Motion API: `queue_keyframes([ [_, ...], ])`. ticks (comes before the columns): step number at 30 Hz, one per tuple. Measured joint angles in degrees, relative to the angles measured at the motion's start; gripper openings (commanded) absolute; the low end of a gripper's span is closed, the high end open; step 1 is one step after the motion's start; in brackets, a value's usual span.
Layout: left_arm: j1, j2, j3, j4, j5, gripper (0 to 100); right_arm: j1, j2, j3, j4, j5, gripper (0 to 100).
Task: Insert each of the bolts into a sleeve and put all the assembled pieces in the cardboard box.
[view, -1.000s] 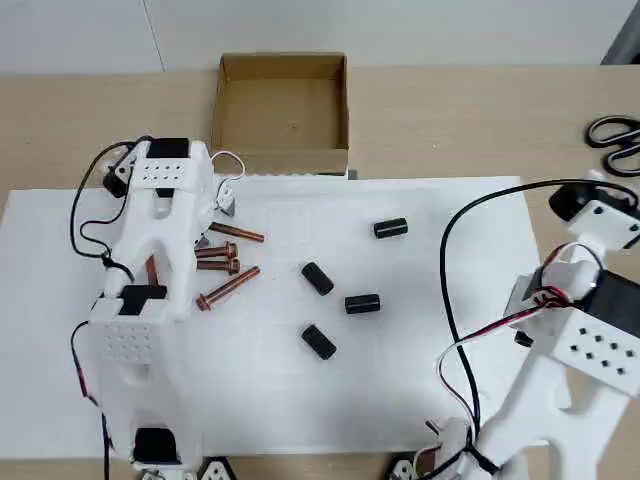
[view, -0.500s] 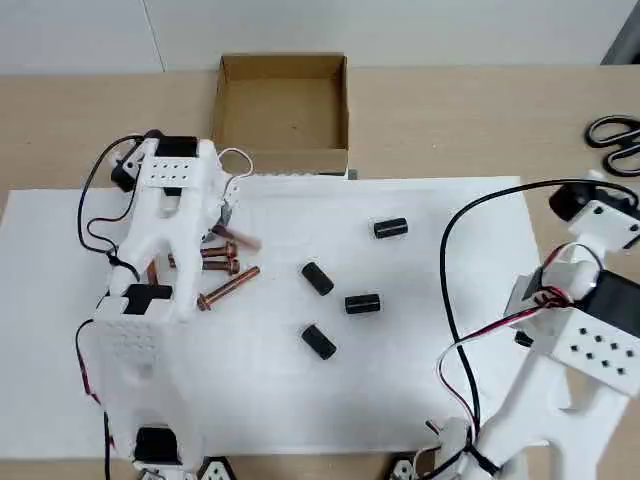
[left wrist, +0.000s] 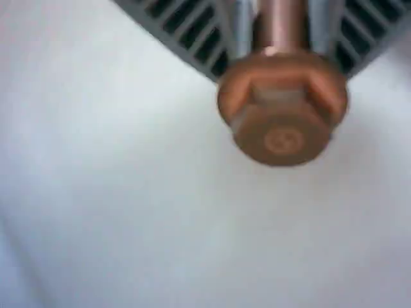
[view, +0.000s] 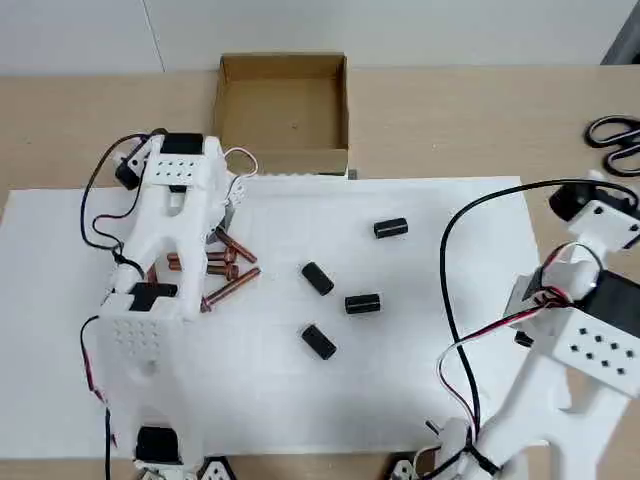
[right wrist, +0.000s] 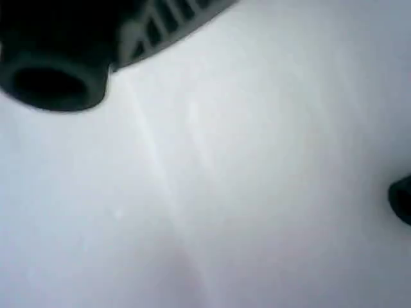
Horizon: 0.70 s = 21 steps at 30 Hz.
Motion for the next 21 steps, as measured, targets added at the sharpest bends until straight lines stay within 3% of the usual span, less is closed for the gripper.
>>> queue_keyframes([
  [5,-0.09,0.00,-12.48,6.42,-6.59,0,-2.46,-0.35,0.00,0.18,0.00,0.3],
  [12,-0.09,0.00,-25.41,7.30,-12.04,0,-10.64,-10.99,0.00,0.26,0.00,0.3],
  [18,0.88,-2.29,-28.84,7.38,-12.75,0,-15.47,-21.89,0.00,0.26,3.60,0.3],
  [21,2.64,-8.62,-28.84,7.38,-17.41,0,-15.82,-26.11,0.00,0.26,4.66,0.3],
])
